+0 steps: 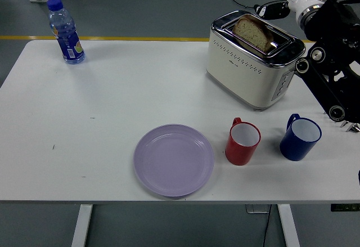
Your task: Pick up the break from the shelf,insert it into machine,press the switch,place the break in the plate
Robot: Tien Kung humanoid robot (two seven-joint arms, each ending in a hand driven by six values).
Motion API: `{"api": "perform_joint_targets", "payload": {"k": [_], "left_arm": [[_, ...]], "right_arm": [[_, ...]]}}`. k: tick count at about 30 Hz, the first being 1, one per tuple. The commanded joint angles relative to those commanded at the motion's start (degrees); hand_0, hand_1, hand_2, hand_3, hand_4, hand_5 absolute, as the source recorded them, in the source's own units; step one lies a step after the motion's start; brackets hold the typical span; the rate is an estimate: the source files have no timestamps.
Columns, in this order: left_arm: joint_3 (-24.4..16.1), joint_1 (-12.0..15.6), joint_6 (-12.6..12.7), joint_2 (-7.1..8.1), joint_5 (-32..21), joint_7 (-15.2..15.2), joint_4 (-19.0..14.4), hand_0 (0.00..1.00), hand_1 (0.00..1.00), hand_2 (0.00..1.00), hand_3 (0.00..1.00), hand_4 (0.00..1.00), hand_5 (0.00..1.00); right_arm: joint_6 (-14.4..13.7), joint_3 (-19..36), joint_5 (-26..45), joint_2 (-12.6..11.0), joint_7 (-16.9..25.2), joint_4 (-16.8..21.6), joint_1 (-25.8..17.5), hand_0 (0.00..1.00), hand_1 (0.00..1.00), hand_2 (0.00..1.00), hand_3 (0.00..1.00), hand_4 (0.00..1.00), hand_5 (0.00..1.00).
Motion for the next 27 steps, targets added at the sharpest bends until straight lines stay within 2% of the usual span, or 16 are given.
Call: {"api": "perform_joint_targets", "payload": {"k": [2, 3, 4, 5, 7, 10, 11, 13, 14, 16, 17, 22, 23, 27], "left_arm": [[-0.1, 0.1, 0.0, -0.05, -0.2, 0.0, 0.0, 0.681, 0.692, 0.675, 0.562, 0.287, 0.821], [-0.1, 0.1, 0.0, -0.07, -0.2, -0.1, 0.0, 0.681, 0.692, 0.675, 0.562, 0.287, 0.821], [-0.1, 0.1, 0.0, -0.08, -0.2, -0.1, 0.0, 0.681, 0.692, 0.675, 0.562, 0.287, 0.821], [-0.1, 0.1, 0.0, -0.10, -0.1, -0.1, 0.0, 0.681, 0.691, 0.675, 0.559, 0.287, 0.821], [-0.2, 0.2, 0.0, -0.13, 0.1, 0.0, 0.0, 0.681, 0.691, 0.675, 0.559, 0.287, 0.821], [-0.4, 0.2, 0.0, -0.17, 0.3, 0.0, 0.0, 0.681, 0.691, 0.675, 0.559, 0.287, 0.821], [-0.5, 0.2, 0.0, -0.19, 0.4, 0.0, 0.0, 0.682, 0.691, 0.675, 0.561, 0.287, 0.823], [-0.5, 0.3, 0.0, -0.21, 0.4, 0.0, 0.0, 0.682, 0.691, 0.675, 0.561, 0.287, 0.823], [-0.5, 0.4, 0.0, -0.24, 0.3, 0.0, 0.0, 0.682, 0.691, 0.675, 0.561, 0.287, 0.823], [-0.6, 0.5, 0.0, -0.30, 0.5, 0.0, 0.0, 0.682, 0.691, 0.675, 0.561, 0.287, 0.823], [-0.6, 0.5, -0.1, -0.32, 0.6, 0.0, 0.0, 0.681, 0.691, 0.675, 0.561, 0.287, 0.823], [-0.5, 0.6, -0.1, -0.37, 0.5, 0.0, 0.0, 0.681, 0.691, 0.675, 0.561, 0.287, 0.823], [-0.6, 0.6, 0.0, -0.39, 0.4, 0.0, 0.0, 0.681, 0.692, 0.675, 0.563, 0.288, 0.824], [-0.5, 0.7, 0.0, -0.47, 0.5, 0.0, 0.0, 0.681, 0.692, 0.675, 0.563, 0.288, 0.824]], "right_arm": [[-4.6, 1.4, 3.7, -2.3, -0.4, 3.2, -2.8, 0.807, 0.795, 0.883, 0.909, 0.752, 0.256], [-7.8, 1.8, 5.3, -3.0, -0.4, 4.5, -3.8, 0.807, 0.795, 0.883, 0.909, 0.752, 0.256], [-8.6, 1.9, 5.4, -3.0, -0.4, 4.6, -3.9, 0.807, 0.795, 0.883, 0.909, 0.752, 0.256], [-10.2, 2.4, 6.2, -3.6, -0.1, 5.3, -4.6, 0.556, 0.537, 0.610, 0.818, 0.421, 0.131], [-14.4, 3.7, 8.0, -4.9, 0.6, 7.5, -6.5, 0.556, 0.537, 0.610, 0.818, 0.421, 0.131], [-17.7, 5.0, 8.4, -6.5, 1.4, 10.0, -8.9, 0.556, 0.537, 0.610, 0.818, 0.421, 0.131], [-18.2, 5.3, 8.3, -7.0, 1.6, 10.8, -9.6, 0.353, 0.300, 0.396, 0.713, 0.325, 0.002], [-18.4, 5.4, 8.3, -7.1, 1.6, 11.1, -9.9, 0.353, 0.300, 0.396, 0.713, 0.325, 0.002], [-17.6, 5.5, 7.4, -8.5, 2.0, 12.9, -11.7, 0.353, 0.300, 0.396, 0.713, 0.325, 0.002], [-16.2, 5.4, 6.1, -9.7, 2.0, 15.2, -14.4, 0.353, 0.300, 0.396, 0.713, 0.325, 0.002], [-15.2, 5.2, 5.2, -10.3, 1.9, 16.1, -15.6, 0.304, 0.240, 0.338, 0.703, 0.354, 0.002], [-12.7, 5.0, 3.3, -11.6, 1.2, 18.0, -19.3, 0.304, 0.240, 0.338, 0.703, 0.354, 0.002], [-12.4, 5.0, 3.1, -11.8, 1.1, 18.2, -19.9, 0.275, 0.183, 0.281, 0.667, 0.376, 0.002], [-10.7, 5.0, 1.7, -12.5, 0.4, 18.7, -21.9, 0.275, 0.183, 0.281, 0.667, 0.376, 0.002]]}}
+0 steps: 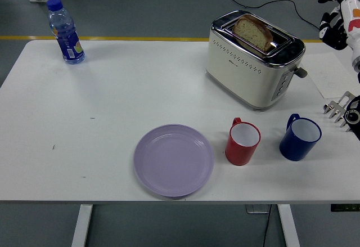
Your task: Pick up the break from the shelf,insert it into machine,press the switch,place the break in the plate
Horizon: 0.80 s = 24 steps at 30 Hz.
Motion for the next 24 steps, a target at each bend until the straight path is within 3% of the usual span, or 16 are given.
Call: {"api": "perform_joint_targets", "payload": {"k": [1, 2, 12, 24], "left_arm": [[0.0, 0.0, 0.0, -0.01, -0.1, 0.0, 0.0, 0.681, 0.692, 0.675, 0.563, 0.288, 0.824], [0.1, 0.1, 0.0, -0.02, -0.2, 0.0, 0.0, 0.682, 0.691, 0.677, 0.561, 0.287, 0.825], [-0.1, 0.2, -0.1, -0.14, 0.2, 0.0, 0.0, 0.681, 0.690, 0.677, 0.559, 0.287, 0.826], [0.2, 0.3, -0.2, -0.19, 0.2, 0.0, 0.0, 0.682, 0.690, 0.677, 0.559, 0.286, 0.830]], "right_arm": [[0.2, 0.0, -0.2, -0.1, -0.1, 0.1, -0.3, 0.275, 0.183, 0.281, 0.667, 0.376, 0.002], [0.4, 0.0, -0.4, -0.3, -0.2, 0.3, -0.8, 0.268, 0.162, 0.262, 0.657, 0.436, 0.002], [5.5, -0.5, -1.4, -0.5, -1.7, 0.2, -4.2, 0.266, 0.157, 0.251, 0.647, 0.428, 0.002], [6.8, -1.8, -1.2, 0.1, -2.1, -1.8, -5.8, 0.271, 0.148, 0.244, 0.635, 0.419, 0.002]]}}
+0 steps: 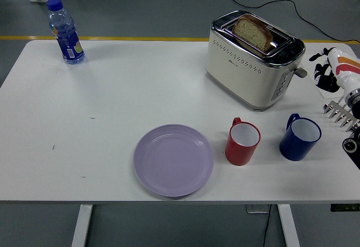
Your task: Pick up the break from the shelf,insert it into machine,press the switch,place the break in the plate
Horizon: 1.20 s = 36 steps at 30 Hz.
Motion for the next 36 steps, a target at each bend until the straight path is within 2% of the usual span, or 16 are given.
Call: {"api": "perform_joint_targets", "payload": {"k": [8, 36], "left_arm": [[0.0, 0.1, -0.1, -0.04, 0.3, 0.0, 0.0, 0.681, 0.690, 0.677, 0.561, 0.287, 0.832], [0.9, -0.1, -0.1, 0.02, -0.7, 0.0, 0.0, 0.681, 0.691, 0.677, 0.560, 0.287, 0.829]], "right_arm": [[0.1, -0.7, 0.0, 0.7, 0.0, -2.2, 0.0, 0.274, 0.146, 0.242, 0.633, 0.380, 0.002], [0.3, -1.9, -0.4, 2.9, -0.4, -5.7, 1.3, 0.274, 0.144, 0.241, 0.626, 0.377, 0.002]]}}
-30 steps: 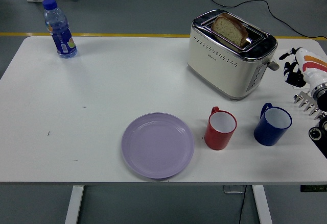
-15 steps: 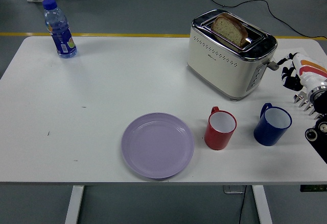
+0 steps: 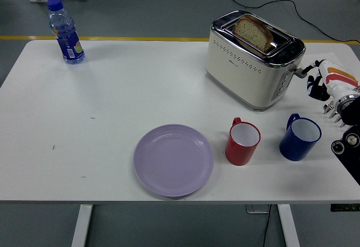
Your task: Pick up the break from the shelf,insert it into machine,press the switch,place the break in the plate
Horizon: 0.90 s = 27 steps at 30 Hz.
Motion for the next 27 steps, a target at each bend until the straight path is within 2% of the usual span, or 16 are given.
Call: {"api": "perform_joint_targets", "payload": {"k": [14, 27], "left_arm": [[0.1, -0.2, 0.0, 0.00, -0.1, 0.0, 0.0, 0.683, 0.691, 0.677, 0.560, 0.287, 0.829], [0.2, -0.2, 0.0, -0.03, 0.0, 0.0, 0.0, 0.683, 0.692, 0.677, 0.560, 0.287, 0.830]], "right_arm": [[0.0, -0.7, 0.2, 0.7, -0.2, -0.8, 0.0, 0.273, 0.143, 0.240, 0.621, 0.381, 0.002], [-0.5, -2.0, 0.9, 2.3, 0.2, -4.5, 0.3, 0.272, 0.142, 0.239, 0.618, 0.382, 0.002]]}}
